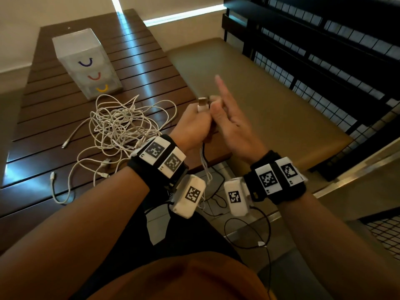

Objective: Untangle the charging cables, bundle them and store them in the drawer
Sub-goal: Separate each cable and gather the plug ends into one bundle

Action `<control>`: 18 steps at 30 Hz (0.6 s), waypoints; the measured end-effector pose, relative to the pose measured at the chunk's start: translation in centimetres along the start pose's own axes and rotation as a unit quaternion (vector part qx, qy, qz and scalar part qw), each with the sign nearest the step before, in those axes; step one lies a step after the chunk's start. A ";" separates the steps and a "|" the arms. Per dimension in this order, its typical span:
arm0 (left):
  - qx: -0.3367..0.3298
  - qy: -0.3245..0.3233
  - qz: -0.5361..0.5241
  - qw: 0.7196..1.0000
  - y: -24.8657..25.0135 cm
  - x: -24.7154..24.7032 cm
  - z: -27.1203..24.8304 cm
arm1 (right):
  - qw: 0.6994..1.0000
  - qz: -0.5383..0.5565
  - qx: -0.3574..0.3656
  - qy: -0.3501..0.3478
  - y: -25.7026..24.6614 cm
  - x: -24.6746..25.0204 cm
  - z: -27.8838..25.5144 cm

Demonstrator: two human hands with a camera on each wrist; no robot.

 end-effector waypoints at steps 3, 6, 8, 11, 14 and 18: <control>0.008 0.024 -0.104 0.994 0.8 0.9 0.5 | 0.983 0.133 -0.125 -0.021 2.7 -2.4 -1.5; 0.007 0.011 -0.148 0.989 1.1 2.3 1.2 | 0.979 0.088 -0.185 -0.018 6.0 -3.5 -2.9; 0.016 -0.013 -0.119 0.993 0.5 2.4 1.1 | 0.977 0.057 -0.206 -0.009 8.3 -3.3 -3.4; 0.000 -0.039 -0.047 0.998 -0.1 1.6 0.1 | 0.969 0.064 -0.239 -0.013 12.3 -3.5 -4.6; -0.027 0.009 -0.090 0.995 1.7 3.5 0.4 | 0.946 -0.014 -0.322 0.030 19.6 -1.5 -8.5; -0.060 0.029 -0.114 0.991 4.3 6.7 0.5 | 0.867 -0.223 -0.446 0.010 29.1 2.0 -16.3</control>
Point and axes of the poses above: each hand's wrist, its own z-axis towards the middle knuckle, its own x-axis out of the back of the hand, y = z × x, the point moved 8 cm from there along z, towards the middle knuckle, and after that the axes turned 2 degrees about -z, right-handed, at the moved point
